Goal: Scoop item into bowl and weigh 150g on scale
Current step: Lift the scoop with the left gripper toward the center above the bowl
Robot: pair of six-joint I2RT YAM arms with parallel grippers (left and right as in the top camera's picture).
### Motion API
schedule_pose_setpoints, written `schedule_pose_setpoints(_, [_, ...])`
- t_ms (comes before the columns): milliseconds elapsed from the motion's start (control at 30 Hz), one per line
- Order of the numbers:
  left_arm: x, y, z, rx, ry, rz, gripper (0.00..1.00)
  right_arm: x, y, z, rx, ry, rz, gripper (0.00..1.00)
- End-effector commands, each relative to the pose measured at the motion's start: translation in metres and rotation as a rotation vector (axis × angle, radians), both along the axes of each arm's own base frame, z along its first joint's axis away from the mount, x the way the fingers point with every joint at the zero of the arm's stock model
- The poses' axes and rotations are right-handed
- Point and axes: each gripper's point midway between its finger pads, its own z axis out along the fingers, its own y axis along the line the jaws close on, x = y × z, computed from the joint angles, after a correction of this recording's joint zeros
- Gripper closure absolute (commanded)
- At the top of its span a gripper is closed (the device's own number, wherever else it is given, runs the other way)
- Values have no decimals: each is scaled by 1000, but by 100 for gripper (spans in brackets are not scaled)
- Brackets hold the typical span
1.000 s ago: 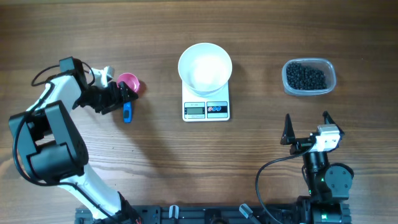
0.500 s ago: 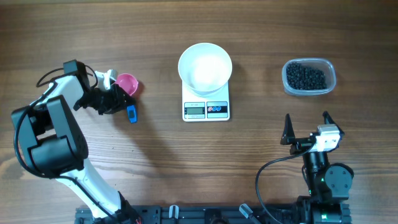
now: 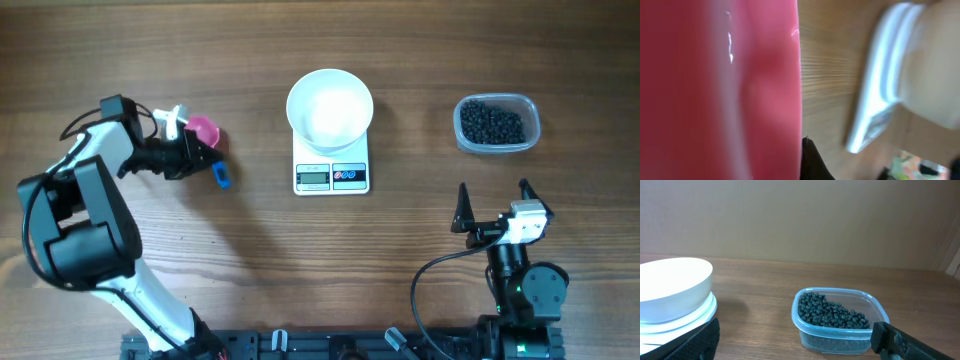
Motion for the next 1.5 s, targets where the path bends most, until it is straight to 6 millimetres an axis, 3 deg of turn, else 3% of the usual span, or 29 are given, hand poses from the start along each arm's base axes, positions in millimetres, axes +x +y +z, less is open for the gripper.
schedule_pose_setpoints(0, [12, -26, 93, -242, -252, -31, 96, 0, -3, 1, -4, -7, -16, 0])
schedule_pose_setpoints(67, [16, -34, 149, -327, -395, -47, 96, 0, -3, 1, -4, -7, -16, 0])
schedule_pose_setpoints(133, [21, -39, 180, -327, -450, -36, 96, 0, -3, 1, -4, -7, -16, 0])
schedule_pose_setpoints(200, [24, -61, 223, -325, -569, -82, 96, 0, -3, 2, -4, -8, -16, 0])
schedule_pose_setpoints(267, [37, -85, 249, -270, -645, -60, 96, 0, -4, 1, -10, -8, -20, 0])
schedule_pose_setpoints(333, [54, -104, 256, -208, -637, 49, 96, 0, -5, 1, -36, -8, -26, 0])
schedule_pose_setpoints(433, [53, -144, 259, -186, -679, 10, 96, 0, -5, 1, -32, -8, -26, 0])
schedule_pose_setpoints(533, [54, -168, 268, -226, -660, 45, 96, 0, -11, 16, -111, -66, -61, 0])
schedule_pose_setpoints(633, [51, -179, 276, -252, -683, 27, 96, 0, -8, 17, -112, -72, -44, 0])
schedule_pose_setpoints(733, [39, -189, 282, -305, -681, -50, 96, -6, 12, 55, -119, -234, 61, 0])
schedule_pose_setpoints(800, [36, -193, 284, -324, -675, -66, 96, -25, 41, 96, -164, -427, 216, 0])
schedule_pose_setpoints(867, [31, -203, 285, -334, -678, -90, 96, -40, 44, 134, -178, -538, 228, 0])
schedule_pose_setpoints(1000, [25, -219, 298, -357, -741, -127, 96, -40, 44, 177, -146, -437, 237, 0])
schedule_pose_setpoints(1100, [33, -224, 313, -352, -825, -86, 96, -7, 47, 204, -23, -242, 282, 0])
schedule_pose_setpoints(1200, [30, -233, 319, -384, -816, -73, 96, 15, 88, 207, -27, -191, 564, 0])
schedule_pose_setpoints(1267, [28, -236, 321, -388, -823, -75, 96, 18, 108, 211, -62, -239, 714, 0])
schedule_pose_setpoints(1367, [32, -235, 326, -383, -856, -50, 96, -11, 150, 195, -171, -299, 1182, 0])
schedule_pose_setpoints(1400, [35, -234, 327, -375, -859, -33, 96, -19, 154, 191, -184, -300, 1270, 0])
schedule_pose_setpoints(1467, [37, -233, 327, -370, -861, -23, 96, -5, 153, 195, 14, -180, 1275, 0])
